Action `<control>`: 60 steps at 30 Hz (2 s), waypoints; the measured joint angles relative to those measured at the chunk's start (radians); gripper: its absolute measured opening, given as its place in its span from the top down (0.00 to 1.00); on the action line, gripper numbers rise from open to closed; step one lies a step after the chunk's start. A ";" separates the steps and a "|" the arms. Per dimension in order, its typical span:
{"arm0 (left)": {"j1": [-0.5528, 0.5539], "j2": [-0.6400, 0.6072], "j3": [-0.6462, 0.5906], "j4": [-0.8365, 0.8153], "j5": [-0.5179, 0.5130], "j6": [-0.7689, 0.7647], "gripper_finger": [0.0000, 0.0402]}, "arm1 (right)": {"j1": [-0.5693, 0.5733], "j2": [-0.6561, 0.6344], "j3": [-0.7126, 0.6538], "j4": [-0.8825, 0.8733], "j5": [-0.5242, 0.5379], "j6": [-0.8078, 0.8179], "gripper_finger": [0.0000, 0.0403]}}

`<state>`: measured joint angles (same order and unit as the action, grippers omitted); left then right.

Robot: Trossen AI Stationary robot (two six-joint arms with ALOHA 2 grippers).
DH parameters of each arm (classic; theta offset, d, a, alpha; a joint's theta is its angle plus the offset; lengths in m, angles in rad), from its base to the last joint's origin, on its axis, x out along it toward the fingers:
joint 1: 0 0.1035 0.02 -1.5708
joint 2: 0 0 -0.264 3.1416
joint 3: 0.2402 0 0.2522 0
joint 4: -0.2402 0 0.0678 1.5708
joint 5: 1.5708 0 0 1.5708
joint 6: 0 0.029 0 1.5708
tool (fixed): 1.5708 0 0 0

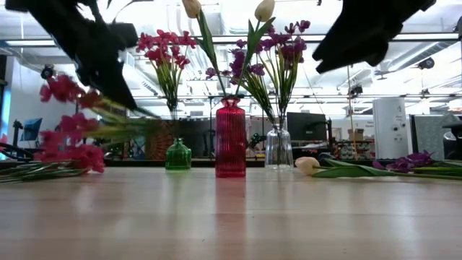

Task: Sort flowers into vase by color
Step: Put the red flowers into the green vase

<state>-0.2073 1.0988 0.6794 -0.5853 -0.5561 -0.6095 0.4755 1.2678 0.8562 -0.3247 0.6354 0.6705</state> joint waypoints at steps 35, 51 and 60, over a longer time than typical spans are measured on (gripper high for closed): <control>-0.428 0.084 0.480 -0.553 0.182 -0.084 1.00 | 0.004 0.127 0.001 0.593 -0.015 -0.716 0.51; -0.475 0.281 0.510 -0.299 0.116 0.064 1.00 | -0.001 0.461 0.461 0.227 -0.094 -0.574 0.51; -0.475 0.390 0.594 -0.280 0.084 0.104 1.00 | -0.039 0.545 0.557 0.139 -0.232 -0.497 0.45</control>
<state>-0.6823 1.4884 1.2736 -0.8652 -0.4725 -0.5055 0.4363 1.8129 1.4131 -0.1860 0.4030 0.1734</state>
